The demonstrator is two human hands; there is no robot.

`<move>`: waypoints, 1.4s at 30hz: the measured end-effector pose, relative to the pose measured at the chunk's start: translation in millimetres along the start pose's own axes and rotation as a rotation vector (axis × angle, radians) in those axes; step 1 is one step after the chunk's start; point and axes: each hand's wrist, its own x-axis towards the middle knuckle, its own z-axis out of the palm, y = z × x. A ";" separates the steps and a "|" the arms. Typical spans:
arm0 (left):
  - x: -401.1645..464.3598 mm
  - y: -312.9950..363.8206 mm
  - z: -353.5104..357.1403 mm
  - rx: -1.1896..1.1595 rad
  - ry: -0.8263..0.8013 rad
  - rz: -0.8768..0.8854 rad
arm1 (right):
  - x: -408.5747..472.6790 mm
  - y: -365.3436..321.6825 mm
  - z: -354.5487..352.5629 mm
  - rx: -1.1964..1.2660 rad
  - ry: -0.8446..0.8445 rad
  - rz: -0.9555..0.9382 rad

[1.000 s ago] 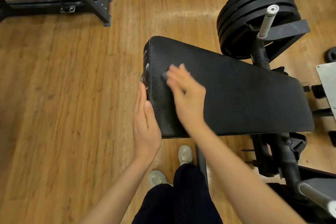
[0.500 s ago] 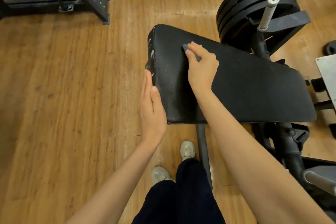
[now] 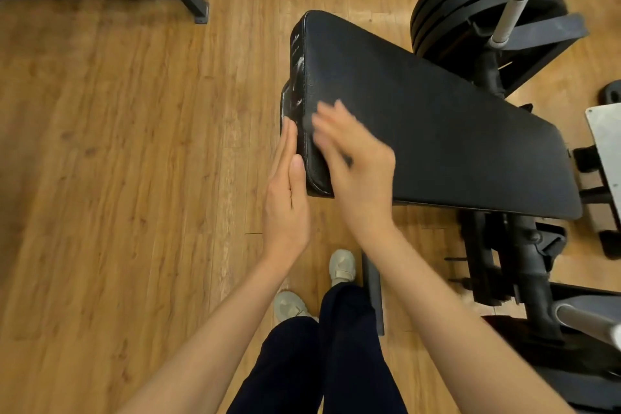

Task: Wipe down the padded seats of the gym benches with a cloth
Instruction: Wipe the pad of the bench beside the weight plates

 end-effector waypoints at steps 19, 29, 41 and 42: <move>-1.0 -1.5 11.3 -0.014 0.077 -0.024 | -23.9 15.5 -6.1 0.020 -0.081 -0.274; -3.1 9.8 6.7 -0.039 0.036 -0.090 | -5.1 21.0 -17.0 0.102 -0.022 -0.038; 5.2 18.3 18.5 -0.093 0.093 -0.076 | 72.8 -2.0 15.8 -0.028 -0.030 -0.002; 4.4 17.8 20.6 -0.097 0.104 -0.087 | 101.1 -0.7 26.1 -0.054 -0.028 -0.021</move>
